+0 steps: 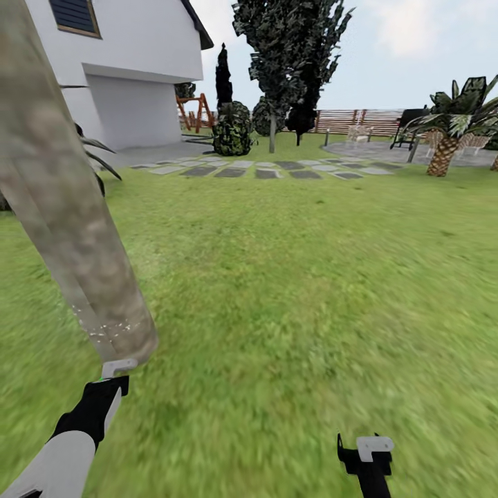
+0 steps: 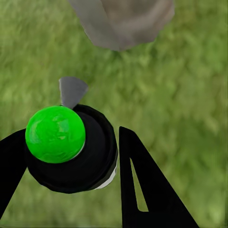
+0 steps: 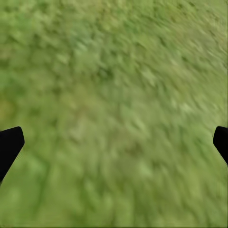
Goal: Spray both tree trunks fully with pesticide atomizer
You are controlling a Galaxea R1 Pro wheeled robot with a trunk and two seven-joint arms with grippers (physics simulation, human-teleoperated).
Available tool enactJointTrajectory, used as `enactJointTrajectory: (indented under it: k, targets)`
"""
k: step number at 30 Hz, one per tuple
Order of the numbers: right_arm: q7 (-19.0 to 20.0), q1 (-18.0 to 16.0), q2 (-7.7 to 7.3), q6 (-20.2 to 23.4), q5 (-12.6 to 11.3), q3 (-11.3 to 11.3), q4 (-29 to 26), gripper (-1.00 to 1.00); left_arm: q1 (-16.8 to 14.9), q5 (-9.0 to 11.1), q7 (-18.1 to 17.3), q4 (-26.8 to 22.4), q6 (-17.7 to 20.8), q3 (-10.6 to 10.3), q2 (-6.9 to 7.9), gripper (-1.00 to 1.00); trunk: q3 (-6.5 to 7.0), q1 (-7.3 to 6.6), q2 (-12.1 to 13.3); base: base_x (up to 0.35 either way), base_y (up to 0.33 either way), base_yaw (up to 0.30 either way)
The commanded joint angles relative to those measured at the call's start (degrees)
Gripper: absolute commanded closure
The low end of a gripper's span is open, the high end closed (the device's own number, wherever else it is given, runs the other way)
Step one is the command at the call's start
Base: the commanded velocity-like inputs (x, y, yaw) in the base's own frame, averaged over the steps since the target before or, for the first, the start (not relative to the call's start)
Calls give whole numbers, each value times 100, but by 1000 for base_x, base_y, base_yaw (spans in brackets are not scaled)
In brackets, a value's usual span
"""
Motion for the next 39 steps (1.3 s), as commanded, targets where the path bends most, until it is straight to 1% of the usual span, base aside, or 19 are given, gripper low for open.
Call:
enactJointTrajectory:
  k: [1,11,13,17,24,36,39]
  targets:
    - [-31,-3,0,-11,61,-29,7,-100,-5,-33,1,-7,27,12,-5,100,-5,1,-2,188,-235,277]
    - [-31,-3,0,-11,61,-29,7,-100,-5,-25,0,-14,3,5,-37,100,-5,1,-2,189,-235,277]
    - [-31,-3,0,-11,61,-29,7,-100,-9,-25,-7,-15,-215,5,-43,100,-5,1,-2,216,-226,277]
    - [-31,-3,0,-11,61,-29,7,-100,-14,-24,-43,-15,-333,1,-52,100,-5,1,-2,226,-222,260]
    - [-31,-3,0,-11,61,-29,7,-100,-14,-33,-46,-22,-368,-5,-46,100,-5,1,-2,201,-225,76]
    - [-31,-3,0,-11,61,-29,7,-100,-36,-33,-68,-24,-392,-8,-46,100,-5,1,-2,178,-222,269]
    - [-31,-3,0,-11,61,-29,7,-100,-32,-33,-40,-19,-722,-21,-42,100,-5,1,-2,39,-33,277]
